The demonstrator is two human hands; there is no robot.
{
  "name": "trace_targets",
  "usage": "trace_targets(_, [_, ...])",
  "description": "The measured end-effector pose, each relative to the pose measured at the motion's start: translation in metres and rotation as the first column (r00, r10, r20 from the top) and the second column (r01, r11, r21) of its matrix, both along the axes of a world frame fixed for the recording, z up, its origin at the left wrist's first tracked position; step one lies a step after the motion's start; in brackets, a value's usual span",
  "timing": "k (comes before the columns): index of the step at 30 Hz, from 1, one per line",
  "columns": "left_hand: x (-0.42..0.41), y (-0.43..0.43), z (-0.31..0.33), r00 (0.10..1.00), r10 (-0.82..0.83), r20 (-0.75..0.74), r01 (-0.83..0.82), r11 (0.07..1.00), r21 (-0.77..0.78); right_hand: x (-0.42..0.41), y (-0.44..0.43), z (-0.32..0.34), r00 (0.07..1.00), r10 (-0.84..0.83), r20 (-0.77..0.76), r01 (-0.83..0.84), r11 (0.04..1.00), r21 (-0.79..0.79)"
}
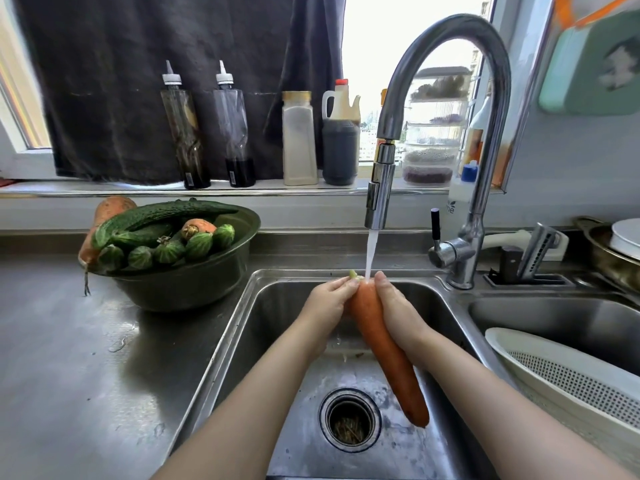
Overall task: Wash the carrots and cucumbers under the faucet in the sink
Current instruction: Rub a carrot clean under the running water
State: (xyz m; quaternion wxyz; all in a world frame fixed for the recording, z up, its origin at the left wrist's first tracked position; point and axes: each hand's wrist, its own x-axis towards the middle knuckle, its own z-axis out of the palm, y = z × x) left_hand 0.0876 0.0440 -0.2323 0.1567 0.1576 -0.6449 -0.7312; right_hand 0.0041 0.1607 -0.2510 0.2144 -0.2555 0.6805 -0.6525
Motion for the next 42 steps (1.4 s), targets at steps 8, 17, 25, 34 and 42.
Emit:
trace_targets(8, [0.0, -0.014, -0.002, 0.998, -0.058, 0.003, 0.057, 0.998, 0.037, 0.001, 0.01, 0.006, 0.994, 0.086, 0.067, -0.088, 0.996, 0.029])
trace_targets(17, [-0.005, 0.005, -0.004, 0.976, 0.211, -0.044, -0.214, 0.973, -0.087, 0.001, 0.013, 0.009, 0.986, 0.141, 0.089, -0.15, 0.983, 0.108])
trace_targets(25, [0.009, -0.014, 0.0, 0.98, -0.118, 0.162, 0.141, 0.98, -0.137, 0.001, 0.005, 0.011, 0.978, 0.133, 0.161, -0.128, 0.991, -0.045])
trace_targets(34, [0.013, -0.03, -0.02, 0.873, -0.336, 0.352, 0.426, 0.879, -0.216, -0.005, -0.001, 0.016, 0.973, -0.044, 0.226, 0.075, 0.989, -0.13])
trace_targets(42, [0.019, -0.049, -0.014, 0.943, -0.15, 0.297, 0.3, 0.77, -0.564, 0.007, 0.0, 0.014, 0.991, 0.001, 0.136, -0.001, 1.0, 0.0])
